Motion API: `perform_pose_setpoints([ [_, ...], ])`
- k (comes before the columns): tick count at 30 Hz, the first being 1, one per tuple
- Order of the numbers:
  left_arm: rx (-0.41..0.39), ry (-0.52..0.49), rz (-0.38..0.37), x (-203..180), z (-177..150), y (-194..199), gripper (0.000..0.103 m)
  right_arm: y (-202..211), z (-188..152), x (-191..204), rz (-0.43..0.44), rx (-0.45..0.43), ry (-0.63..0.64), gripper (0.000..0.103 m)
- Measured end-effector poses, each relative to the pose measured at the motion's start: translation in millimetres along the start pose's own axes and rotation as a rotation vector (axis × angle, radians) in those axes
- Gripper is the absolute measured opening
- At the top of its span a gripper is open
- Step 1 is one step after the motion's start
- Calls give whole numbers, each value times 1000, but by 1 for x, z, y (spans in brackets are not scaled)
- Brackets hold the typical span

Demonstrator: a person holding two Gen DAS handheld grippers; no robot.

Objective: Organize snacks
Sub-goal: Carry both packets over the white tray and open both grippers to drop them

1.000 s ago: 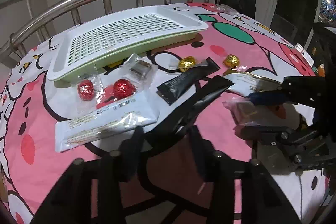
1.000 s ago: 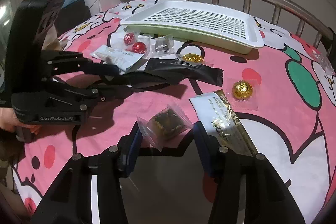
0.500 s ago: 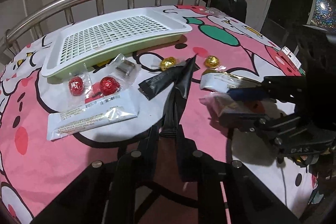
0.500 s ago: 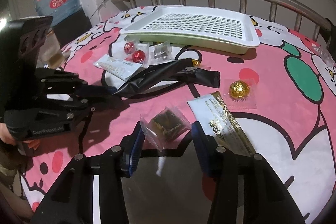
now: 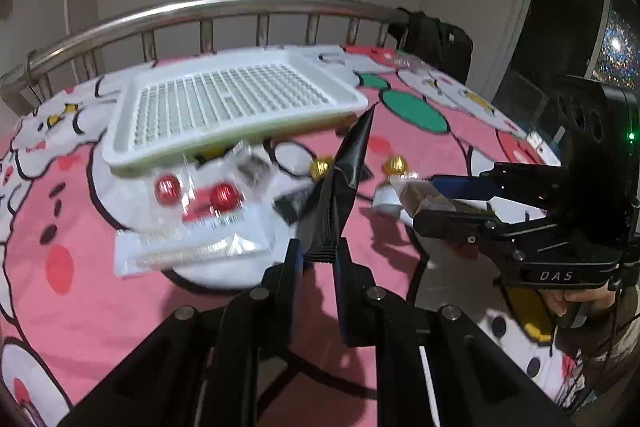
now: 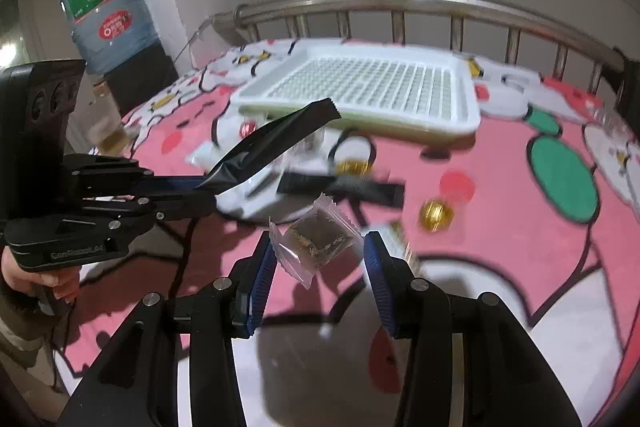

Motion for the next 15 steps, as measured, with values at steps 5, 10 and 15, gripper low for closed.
perform_pose_setpoints([
  [5,-22,31,23,13,24,-6,17,-3,34,-7,-18,-31,0,43],
  [10,-10,82,58,33,47,-26,17,-24,69,-20,-45,-38,-23,43],
  [15,-7,126,107,56,72,-44,17,-56,98,-45,-78,0,-82,43],
])
Point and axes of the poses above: each gripper's, at about its wrist camera, not at the fingertips, and y roughly against the way its jaws point, x to its left, z to its top, the point moved 3 cm from there along -y, roughly the way its jaws point, and after that the axes turned 2 degrees about z, right-handed, at the moved point
